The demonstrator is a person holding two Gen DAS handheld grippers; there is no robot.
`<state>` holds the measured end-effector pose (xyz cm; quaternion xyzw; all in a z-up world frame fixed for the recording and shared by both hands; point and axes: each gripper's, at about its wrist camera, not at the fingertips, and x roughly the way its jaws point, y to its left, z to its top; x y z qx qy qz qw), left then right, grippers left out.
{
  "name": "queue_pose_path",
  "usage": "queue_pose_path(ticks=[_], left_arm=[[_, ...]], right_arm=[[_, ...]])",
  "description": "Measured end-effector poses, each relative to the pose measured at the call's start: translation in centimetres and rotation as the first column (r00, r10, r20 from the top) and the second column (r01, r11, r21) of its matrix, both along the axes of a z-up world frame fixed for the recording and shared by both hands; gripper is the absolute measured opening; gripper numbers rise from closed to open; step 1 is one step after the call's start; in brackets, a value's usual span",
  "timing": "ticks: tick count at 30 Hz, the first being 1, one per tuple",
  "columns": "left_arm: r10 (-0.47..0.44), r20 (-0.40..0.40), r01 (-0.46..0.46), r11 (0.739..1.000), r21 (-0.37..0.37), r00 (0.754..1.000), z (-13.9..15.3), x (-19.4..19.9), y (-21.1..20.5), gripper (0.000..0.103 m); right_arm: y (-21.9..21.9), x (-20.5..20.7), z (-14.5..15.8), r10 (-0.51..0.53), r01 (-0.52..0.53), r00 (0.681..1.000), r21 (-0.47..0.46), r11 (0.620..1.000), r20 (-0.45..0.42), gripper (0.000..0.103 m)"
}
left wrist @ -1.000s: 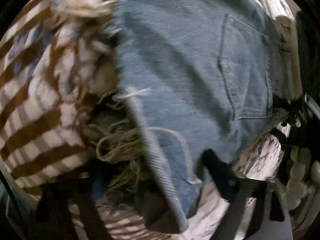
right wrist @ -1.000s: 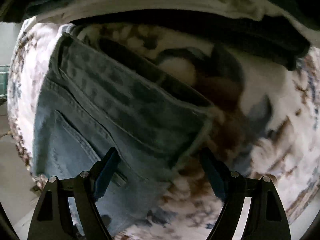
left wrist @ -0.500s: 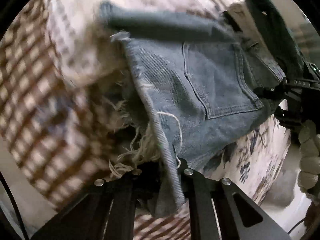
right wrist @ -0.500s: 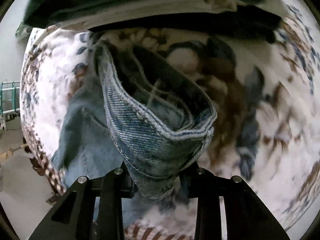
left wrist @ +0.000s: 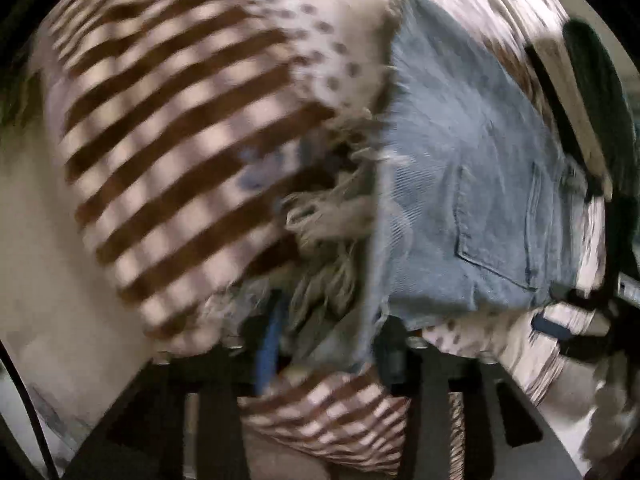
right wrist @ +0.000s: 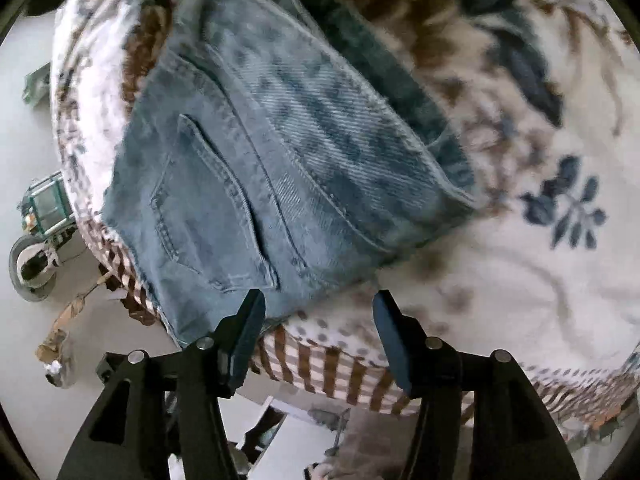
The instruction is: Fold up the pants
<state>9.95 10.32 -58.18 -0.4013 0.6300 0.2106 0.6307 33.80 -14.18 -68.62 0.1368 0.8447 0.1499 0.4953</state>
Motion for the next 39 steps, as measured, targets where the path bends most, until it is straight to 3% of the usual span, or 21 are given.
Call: queue_pose_path(ticks=[2, 3, 6, 9, 13, 14, 16, 17, 18, 19, 22, 25, 28, 30, 32, 34, 35, 38, 39], left_arm=[[0.077, 0.019, -0.077, 0.997, -0.001, 0.997, 1.4, -1.4, 0.1, 0.082], [0.106, 0.026, -0.106, 0.994, 0.0, 0.994, 1.8, -1.9, 0.4, 0.085], [0.191, 0.045, -0.192, 0.981, 0.01, 0.98, 2.8, -2.6, 1.1, 0.085], [0.207, 0.063, -0.208, 0.978, 0.012, 0.976, 2.3, -1.4, 2.0, 0.085], [0.126, 0.101, -0.13, 0.991, 0.033, 0.987, 1.6, 3.2, 2.7, 0.084], [0.102, 0.12, -0.106, 0.994, 0.025, 0.987, 1.1, 4.2, 2.5, 0.081], [0.028, 0.16, -0.031, 0.999, 0.015, 0.987, -0.1, 5.9, 2.1, 0.035], [0.009, 0.162, -0.01, 1.0, 0.007, 0.987, -0.6, 6.2, 1.9, 0.006], [0.007, 0.172, -0.003, 1.0, -0.019, 0.985, -1.2, 6.1, 1.6, 0.005], [0.015, 0.181, -0.01, 1.0, -0.024, 0.983, -1.3, 5.6, 1.5, 0.005], [0.032, 0.181, -0.025, 0.999, -0.041, 0.983, -1.3, 3.7, 1.2, 0.005], [0.066, 0.114, -0.062, 0.997, -0.042, 0.991, -2.9, 1.6, 1.5, 0.004], [0.13, 0.112, -0.122, 0.99, -0.074, 0.985, -2.8, 0.7, 2.7, 0.008], [0.151, 0.099, -0.146, 0.988, -0.056, 0.984, -1.3, 0.2, 3.0, 0.022], [0.182, 0.142, -0.182, 0.983, -0.018, 0.973, 1.3, -0.9, 2.8, 0.029], [0.222, 0.173, -0.226, 0.974, 0.001, 0.96, 3.3, -2.4, 2.5, 0.07], [0.25, 0.19, -0.253, 0.967, -0.01, 0.949, 3.9, -3.2, 2.2, 0.102], [0.331, 0.153, -0.322, 0.943, -0.082, 0.931, 3.8, -4.6, 1.0, 0.103], [0.384, 0.134, -0.368, 0.92, -0.133, 0.914, 3.2, -5.1, 0.4, 0.103]], right_arm=[[-1.1, 0.5, 1.7, 0.01, -0.009, 0.998, -0.018, 1.0, 0.064, 0.062], [-1.4, 0.7, 2.1, 0.013, -0.011, 0.997, -0.024, 1.0, 0.08, 0.064], [-2.4, 1.7, 3.0, 0.012, -0.004, 0.992, -0.069, 0.998, 0.122, 0.064], [-4.5, 3.6, 4.1, 0.035, -0.015, 0.98, -0.103, 0.995, 0.196, 0.064], [-3.1, 5.7, 6.4, 0.088, -0.056, 0.929, -0.099, 0.994, 0.358, 0.064], [-2.6, 6.2, 6.3, 0.104, -0.072, 0.922, -0.097, 0.993, 0.373, 0.064], [-1.0, 7.4, 5.1, 0.133, -0.105, 0.922, -0.097, 0.99, 0.363, 0.064], [-0.3, 8.1, 4.0, 0.136, -0.11, 0.931, -0.095, 0.989, 0.339, 0.058], [0.1, 8.5, 3.4, 0.135, -0.11, 0.935, -0.096, 0.989, 0.328, 0.031], [0.6, 8.9, 2.8, 0.143, -0.116, 0.935, -0.101, 0.988, 0.325, 0.018], [2.3, 9.8, 2.8, 0.188, -0.136, 0.903, -0.159, 0.978, 0.385, 0.014], [3.6, 10.2, 2.2, 0.23, -0.156, 0.89, -0.21, 0.965, 0.395, 0.014], [4.0, 10.9, 0.0, 0.258, -0.204, 0.93, -0.215, 0.955, 0.262, 0.021], [3.5, 11.4, 0.4, 0.251, -0.21, 0.941, -0.191, 0.959, 0.225, 0.045], [1.8, 11.5, 2.4, 0.212, -0.177, 0.944, -0.154, 0.972, 0.251, 0.058], [0.4, 10.8, 4.3, 0.199, -0.165, 0.939, -0.14, 0.976, 0.281, 0.063], [-0.4, 10.3, 5.0, 0.201, -0.165, 0.937, -0.147, 0.975, 0.285, 0.063], [-2.4, 8.1, 5.2, 0.18, -0.146, 0.954, -0.15, 0.978, 0.242, 0.063], [-2.9, 7.5, 4.7, 0.16, -0.131, 0.963, -0.143, 0.981, 0.216, 0.063]])
